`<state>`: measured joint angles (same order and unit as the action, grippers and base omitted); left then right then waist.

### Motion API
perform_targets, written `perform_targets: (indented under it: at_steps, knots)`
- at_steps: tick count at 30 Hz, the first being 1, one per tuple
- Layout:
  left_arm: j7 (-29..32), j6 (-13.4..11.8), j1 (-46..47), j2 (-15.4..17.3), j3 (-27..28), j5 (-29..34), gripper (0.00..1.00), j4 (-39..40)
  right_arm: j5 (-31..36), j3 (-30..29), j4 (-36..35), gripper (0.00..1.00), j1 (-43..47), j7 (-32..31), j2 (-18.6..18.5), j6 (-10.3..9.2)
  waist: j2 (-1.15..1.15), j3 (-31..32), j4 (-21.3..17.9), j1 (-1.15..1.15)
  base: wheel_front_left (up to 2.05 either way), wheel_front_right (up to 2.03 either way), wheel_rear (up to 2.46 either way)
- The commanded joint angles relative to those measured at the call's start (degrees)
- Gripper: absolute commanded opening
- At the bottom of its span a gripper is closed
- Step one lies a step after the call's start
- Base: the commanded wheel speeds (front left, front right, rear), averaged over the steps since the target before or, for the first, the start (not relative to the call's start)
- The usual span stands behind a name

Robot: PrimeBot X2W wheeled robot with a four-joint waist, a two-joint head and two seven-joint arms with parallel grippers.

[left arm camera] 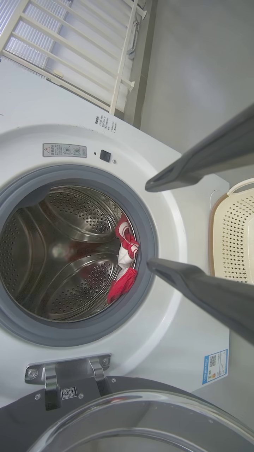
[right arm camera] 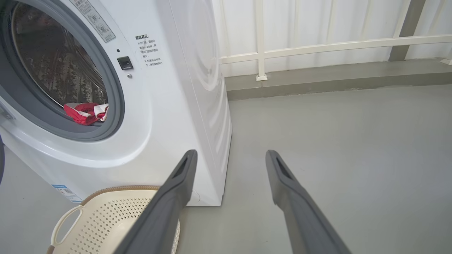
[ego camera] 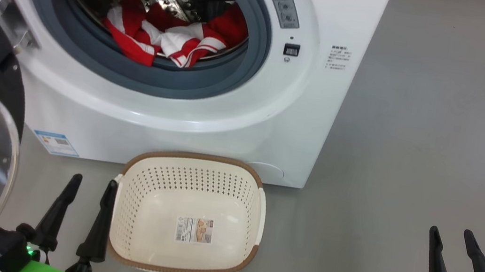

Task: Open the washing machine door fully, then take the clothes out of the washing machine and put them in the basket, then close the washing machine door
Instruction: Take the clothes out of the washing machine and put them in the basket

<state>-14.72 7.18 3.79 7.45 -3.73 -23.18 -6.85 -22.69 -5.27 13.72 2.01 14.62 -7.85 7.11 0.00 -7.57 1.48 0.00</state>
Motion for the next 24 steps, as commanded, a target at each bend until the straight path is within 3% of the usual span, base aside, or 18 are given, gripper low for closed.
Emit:
perform_targets:
  at_steps: [1, 17, 24]
  knots:
    - [-0.28, 0.31, 1.74, 0.96, 2.03, 0.20, 1.00, 1.55, 0.31, 1.18, -1.53, 1.00, -1.86, 0.38, -0.90, 0.37, 0.00, -0.15, -0.04, 0.00, 0.94, -0.94, 0.00]
    - [-0.28, 0.31, 2.20, 0.07, 2.66, 1.35, 1.00, 0.18, 0.45, 1.20, -1.61, 1.00, -2.29, 0.38, -0.91, 0.37, 0.00, -1.37, 0.33, 0.00, 0.15, -0.15, 0.00]
    - [-0.28, 0.31, 8.02, -0.04, 1.26, 2.59, 1.00, -2.84, 0.62, 1.61, -1.75, 1.00, -3.81, 0.38, -0.47, 0.37, 0.00, -4.26, -0.04, 0.00, 0.00, 0.00, 0.00]
